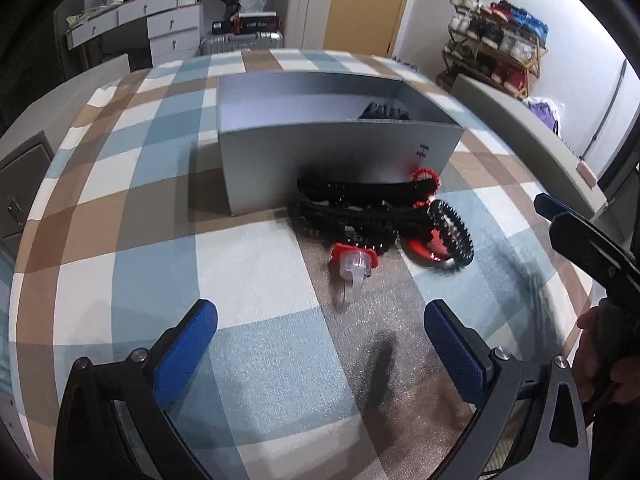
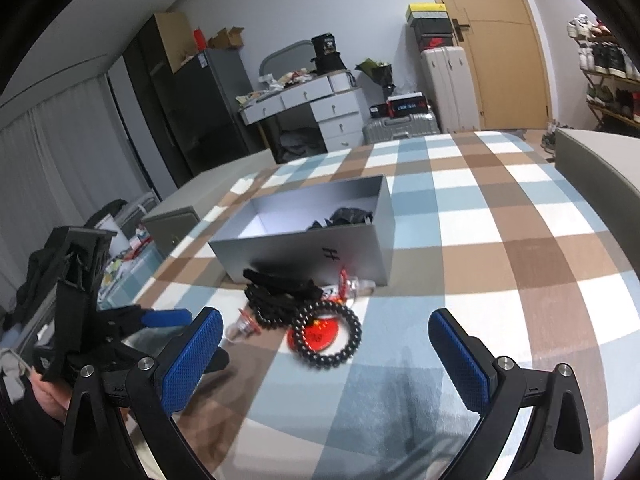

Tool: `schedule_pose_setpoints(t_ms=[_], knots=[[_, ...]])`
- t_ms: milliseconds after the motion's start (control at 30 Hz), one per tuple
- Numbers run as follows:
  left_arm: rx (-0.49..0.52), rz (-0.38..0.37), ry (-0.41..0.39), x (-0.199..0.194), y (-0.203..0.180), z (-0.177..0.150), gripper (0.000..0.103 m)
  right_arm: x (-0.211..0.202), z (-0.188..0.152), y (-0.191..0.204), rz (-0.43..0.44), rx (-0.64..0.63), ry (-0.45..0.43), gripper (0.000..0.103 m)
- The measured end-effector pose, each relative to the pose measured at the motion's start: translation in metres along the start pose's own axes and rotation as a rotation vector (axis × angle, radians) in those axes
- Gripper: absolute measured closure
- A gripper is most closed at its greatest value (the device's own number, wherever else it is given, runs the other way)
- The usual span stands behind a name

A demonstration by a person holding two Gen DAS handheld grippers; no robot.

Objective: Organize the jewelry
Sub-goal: 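Lower the left tool onto the red-capped clear item and close it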

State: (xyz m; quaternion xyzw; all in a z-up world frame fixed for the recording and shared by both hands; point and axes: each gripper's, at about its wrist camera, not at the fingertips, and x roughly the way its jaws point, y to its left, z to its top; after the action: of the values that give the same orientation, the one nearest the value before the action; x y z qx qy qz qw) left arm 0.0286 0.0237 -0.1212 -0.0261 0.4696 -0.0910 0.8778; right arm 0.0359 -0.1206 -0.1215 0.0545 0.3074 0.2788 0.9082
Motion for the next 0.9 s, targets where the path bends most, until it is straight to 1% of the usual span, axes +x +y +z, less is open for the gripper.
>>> schedule_pose_setpoints(t_ms=[267,333,400,433,500,533,600,633,700,733,767,800,900], knots=[[0.007,-0.042,0.001,0.004,-0.002,0.005,0.003,-0.001,-0.004,-0.004,-0.002,0.021,0.003,0.0],[0.017,-0.049,0.004,0.005,-0.003,0.008,0.009,-0.002,-0.004,-0.005,-0.002,0.027,0.003,0.0],[0.035,-0.059,0.018,0.008,-0.006,0.01,0.022,-0.002,-0.005,-0.007,0.002,0.036,0.005,0.0],[0.04,-0.061,0.023,0.009,-0.007,0.011,0.026,-0.002,-0.005,-0.007,0.003,0.038,0.006,0.0],[0.052,-0.057,0.026,0.01,-0.009,0.012,0.037,-0.002,-0.006,-0.007,0.003,0.037,0.006,0.0],[0.053,-0.063,0.029,0.011,-0.009,0.014,0.04,-0.002,-0.006,-0.007,0.003,0.036,0.006,0.0],[0.052,-0.071,0.031,0.01,-0.008,0.015,0.055,-0.002,-0.007,-0.007,0.002,0.039,0.007,0.0],[0.054,-0.071,0.032,0.01,-0.008,0.016,0.058,-0.002,-0.008,-0.008,0.002,0.042,0.009,0.0],[0.064,-0.069,0.035,0.01,-0.01,0.016,0.071,-0.002,-0.009,-0.009,0.003,0.048,0.013,0.0],[0.068,-0.073,0.037,0.011,-0.011,0.016,0.075,-0.002,-0.009,-0.009,0.002,0.049,0.013,0.0],[0.074,-0.079,0.041,0.011,-0.012,0.017,0.085,-0.001,-0.009,-0.01,0.002,0.051,0.013,0.0],[0.081,-0.081,0.046,0.012,-0.014,0.017,0.091,-0.002,-0.009,-0.01,0.001,0.053,0.012,0.0],[0.094,-0.08,0.045,0.012,-0.016,0.017,0.091,-0.002,-0.01,-0.011,0.003,0.055,0.013,0.0]])
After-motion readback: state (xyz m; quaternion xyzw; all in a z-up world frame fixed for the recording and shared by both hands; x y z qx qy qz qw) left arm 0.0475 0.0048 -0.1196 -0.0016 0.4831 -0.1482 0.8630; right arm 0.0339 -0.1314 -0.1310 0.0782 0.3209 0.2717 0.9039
